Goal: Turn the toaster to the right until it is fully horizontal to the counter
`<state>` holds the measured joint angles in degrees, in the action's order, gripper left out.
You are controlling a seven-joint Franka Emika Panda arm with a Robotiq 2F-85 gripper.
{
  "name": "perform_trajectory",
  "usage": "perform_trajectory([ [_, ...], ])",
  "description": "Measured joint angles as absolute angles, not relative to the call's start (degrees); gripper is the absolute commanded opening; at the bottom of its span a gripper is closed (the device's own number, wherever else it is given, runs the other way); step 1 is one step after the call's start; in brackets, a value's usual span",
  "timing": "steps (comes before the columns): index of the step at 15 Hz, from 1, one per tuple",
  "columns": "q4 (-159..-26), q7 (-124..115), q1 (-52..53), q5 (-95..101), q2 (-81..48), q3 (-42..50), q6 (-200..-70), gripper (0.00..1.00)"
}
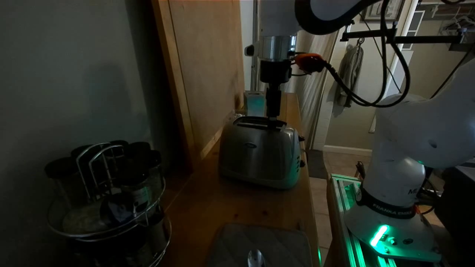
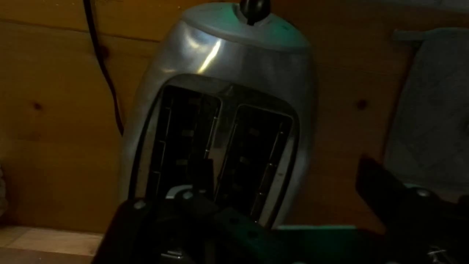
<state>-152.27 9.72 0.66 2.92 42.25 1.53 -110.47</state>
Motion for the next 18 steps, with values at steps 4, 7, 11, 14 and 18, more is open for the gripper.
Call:
perform_trajectory([
  [4,-150.8,8.2,0.67,2.75,37.99,1.53,-110.47,1.0],
  [7,-149.57,7.72,0.64,2.8,35.7,1.51,-110.47,1.0],
  [11,-147.8,7.68,-0.48,5.23,35.57,1.56,-110.47,1.0],
  [14,-146.75,7.7,-2.3,9.27,35.76,2.12,-110.53,1.0],
  [18,-146.59,8.68,-4.33,12.57,35.72,4.46,-111.55,1.0],
])
